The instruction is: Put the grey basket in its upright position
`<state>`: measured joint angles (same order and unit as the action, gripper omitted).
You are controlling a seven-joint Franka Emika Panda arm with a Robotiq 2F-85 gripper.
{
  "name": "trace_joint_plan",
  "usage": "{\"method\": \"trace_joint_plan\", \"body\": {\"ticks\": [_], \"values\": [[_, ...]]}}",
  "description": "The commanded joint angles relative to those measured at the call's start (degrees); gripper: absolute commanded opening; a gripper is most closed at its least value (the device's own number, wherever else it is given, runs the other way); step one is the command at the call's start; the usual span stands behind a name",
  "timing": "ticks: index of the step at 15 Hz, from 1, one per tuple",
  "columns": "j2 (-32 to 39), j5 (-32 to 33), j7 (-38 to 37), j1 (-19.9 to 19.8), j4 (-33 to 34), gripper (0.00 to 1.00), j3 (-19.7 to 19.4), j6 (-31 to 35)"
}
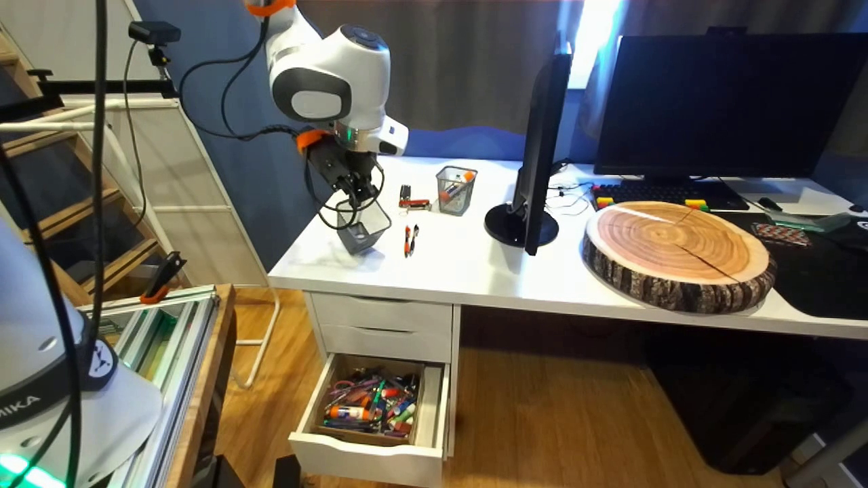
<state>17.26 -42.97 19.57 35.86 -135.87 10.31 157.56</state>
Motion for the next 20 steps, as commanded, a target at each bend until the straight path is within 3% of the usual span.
{"method": "trace_joint_plan", "body": {"ticks": [1,2,3,7,14,16,20], "values": [[-1.96,14.58,-13.22,5.81,-3.22,0.02,-7.11,1.18],[-1.93,17.6,-15.95,6.98,-3.3,0.02,-8.69,0.76],[-2.12,23.43,-20.26,1.72,-3.48,0.02,-4.12,1.47],[-2.08,35.14,-29.14,0.01,-2.6,0.02,-3.47,-0.65],[-1.02,40.47,-32.87,-2.76,-1.21,0.02,0.91,-1.92],[-0.67,41.12,-33.1,-3.15,-1.08,0.32,1.6,-1.03],[-3.58,41.81,-33.96,-4.06,-1.79,0.59,2.6,-1.52]]}}
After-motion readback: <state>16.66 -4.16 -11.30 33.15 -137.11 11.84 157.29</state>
